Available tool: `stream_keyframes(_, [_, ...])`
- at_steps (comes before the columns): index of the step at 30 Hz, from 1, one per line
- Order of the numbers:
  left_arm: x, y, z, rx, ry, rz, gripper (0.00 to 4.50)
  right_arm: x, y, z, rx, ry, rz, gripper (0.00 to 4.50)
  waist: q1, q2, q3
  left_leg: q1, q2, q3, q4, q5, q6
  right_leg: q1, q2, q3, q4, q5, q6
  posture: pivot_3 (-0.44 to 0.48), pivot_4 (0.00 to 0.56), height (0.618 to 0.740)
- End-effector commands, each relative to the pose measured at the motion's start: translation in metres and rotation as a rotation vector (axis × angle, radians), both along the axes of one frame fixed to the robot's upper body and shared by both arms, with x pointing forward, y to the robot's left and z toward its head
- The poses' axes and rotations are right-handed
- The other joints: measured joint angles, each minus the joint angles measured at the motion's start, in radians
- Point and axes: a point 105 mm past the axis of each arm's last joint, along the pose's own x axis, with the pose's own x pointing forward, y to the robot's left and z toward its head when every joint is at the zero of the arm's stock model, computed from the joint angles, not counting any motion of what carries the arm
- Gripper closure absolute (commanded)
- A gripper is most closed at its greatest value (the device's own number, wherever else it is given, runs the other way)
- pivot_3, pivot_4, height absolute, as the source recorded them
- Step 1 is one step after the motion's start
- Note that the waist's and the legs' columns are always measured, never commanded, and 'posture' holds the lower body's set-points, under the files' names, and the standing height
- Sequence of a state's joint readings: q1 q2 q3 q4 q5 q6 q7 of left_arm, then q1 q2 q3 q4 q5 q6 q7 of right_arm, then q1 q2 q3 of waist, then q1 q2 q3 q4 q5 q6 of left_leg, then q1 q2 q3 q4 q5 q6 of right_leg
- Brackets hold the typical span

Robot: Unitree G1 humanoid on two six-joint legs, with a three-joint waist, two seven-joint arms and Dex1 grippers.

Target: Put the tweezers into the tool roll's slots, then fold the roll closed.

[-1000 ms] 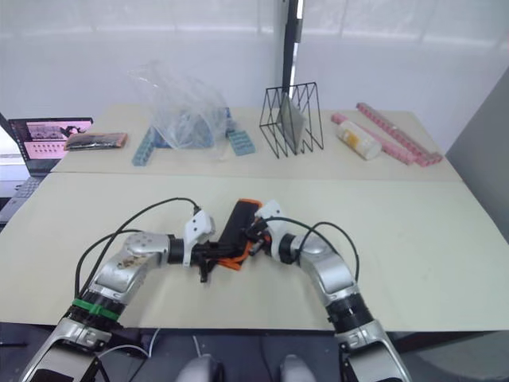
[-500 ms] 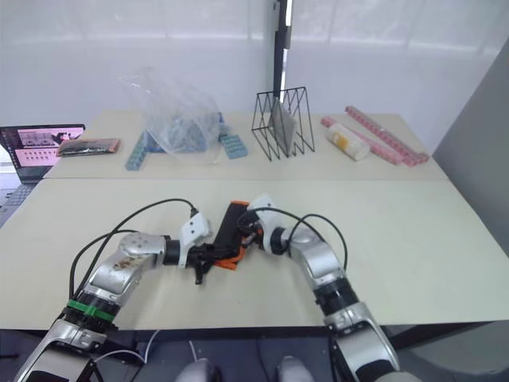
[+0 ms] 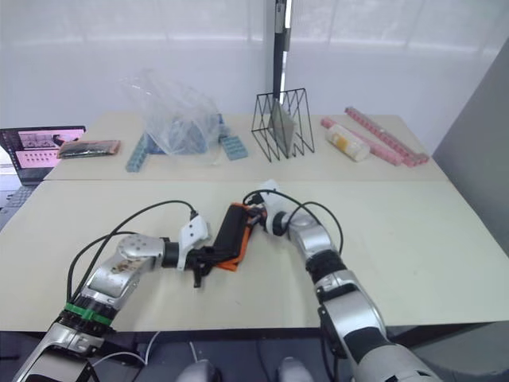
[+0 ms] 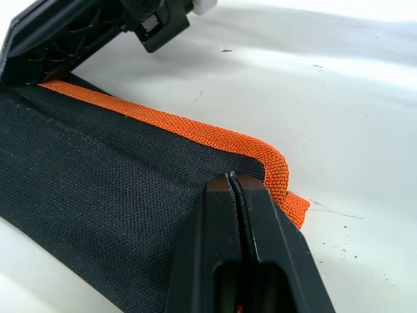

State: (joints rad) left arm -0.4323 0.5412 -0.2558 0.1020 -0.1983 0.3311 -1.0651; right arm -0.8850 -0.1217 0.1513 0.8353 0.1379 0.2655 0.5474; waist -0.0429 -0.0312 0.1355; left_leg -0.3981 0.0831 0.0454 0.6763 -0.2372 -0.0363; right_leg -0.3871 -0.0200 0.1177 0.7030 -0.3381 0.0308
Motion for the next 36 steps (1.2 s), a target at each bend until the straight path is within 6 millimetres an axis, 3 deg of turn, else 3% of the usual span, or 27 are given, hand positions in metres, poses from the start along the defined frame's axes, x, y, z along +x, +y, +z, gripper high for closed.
stream_keyframes(1, [-0.003, 0.012, -0.018, 0.05, 0.065, 0.053, 4.43, -0.006, -0.008, -0.019, -0.025, 0.032, -0.003, 4.5, -0.001, 0.0, 0.0, -0.001, 0.0, 0.0, 0.0, 0.0, 0.0, 0.0, 0.0, 0.0, 0.0, 0.0, 0.0, 0.0, 0.15, 0.689])
stream_keyframes(6, [0.006, 0.021, 0.008, -0.018, -0.014, 0.13, 4.43, -0.016, 0.003, 0.019, 0.05, -0.131, 0.116, 4.5, -0.001, 0.002, 0.002, -0.008, 0.0, -0.002, 0.0, 0.0, 0.0, -0.006, 0.0, 0.0, -0.001, 0.0, 0.0, 0.0, 0.15, 0.689])
stream_keyframes(10, [0.002, 0.034, 0.043, -0.151, -0.075, 0.206, 4.43, -0.031, -0.008, 0.054, 0.11, -0.251, 0.157, 4.5, -0.003, 0.003, 0.003, -0.023, 0.0, -0.003, 0.001, 0.0, 0.0, -0.021, 0.0, -0.001, 0.001, 0.0, 0.0, 0.0, 0.15, 0.689])
stream_keyframes(13, [-0.007, 0.05, 0.064, -0.226, -0.12, 0.273, 4.43, -0.042, -0.026, 0.077, 0.127, -0.313, 0.146, 4.5, 0.001, 0.002, 0.004, -0.035, -0.002, -0.005, 0.003, 0.0, 0.0, -0.037, -0.002, 0.0, 0.012, 0.003, 0.0, 0.0, 0.15, 0.689])
stream_keyframes(16, [-0.015, 0.068, 0.08, -0.299, -0.173, 0.356, 4.43, -0.052, -0.046, 0.09, 0.126, -0.341, 0.13, 4.5, 0.007, 0.002, 0.006, -0.038, -0.003, -0.007, 0.002, 0.0, 0.0, -0.038, -0.003, -0.002, 0.01, 0.003, 0.0, 0.0, 0.15, 0.689])
stream_keyframes(22, [-0.044, 0.136, 0.077, -0.25, -0.194, 0.592, 4.43, -0.069, -0.099, 0.095, 0.048, -0.374, 0.055, 4.5, 0.005, 0.001, 0.007, -0.038, -0.004, -0.008, 0.002, 0.0, 0.0, -0.036, -0.004, -0.004, 0.006, 0.003, 0.0, 0.0, 0.15, 0.689])
stream_keyframes(26, [-0.07, 0.192, 0.069, -0.181, -0.205, 0.772, 3.26, -0.083, -0.144, 0.077, -0.018, -0.342, -0.026, 4.5, 0.004, -0.001, 0.01, -0.038, -0.003, -0.008, 0.001, 0.0, 0.0, -0.035, -0.004, -0.005, 0.002, 0.003, 0.0, 0.0, 0.15, 0.689])
stream_keyframes(27, [-0.077, 0.204, 0.066, -0.167, -0.203, 0.811, 2.92, -0.087, -0.156, 0.071, -0.013, -0.326, -0.051, 3.96, 0.004, -0.002, 0.01, -0.038, -0.003, -0.008, 0.001, 0.0, 0.0, -0.034, -0.003, -0.005, -0.001, 0.003, 0.0, 0.0, 0.15, 0.689])
stream_keyframes(32, [-0.103, 0.251, 0.062, -0.098, -0.226, 0.943, 1.3, -0.108, -0.205, 0.041, -0.072, -0.263, -0.133, 2.34, 0.008, -0.005, 0.012, -0.037, -0.003, -0.007, 0.002, 0.0, 0.0, -0.033, -0.004, -0.005, -0.003, 0.002, 0.001, 0.0, 0.15, 0.689])
stream_keyframes(36, [-0.109, 0.263, 0.063, -0.094, -0.232, 0.971, 0.02, -0.117, -0.23, 0.03, -0.093, -0.239, -0.177, 0.99, 0.005, -0.006, 0.013, -0.037, -0.003, -0.007, 0.002, 0.001, 0.0, -0.032, -0.004, -0.005, -0.003, 0.002, 0.0, 0.0, 0.15, 0.689])
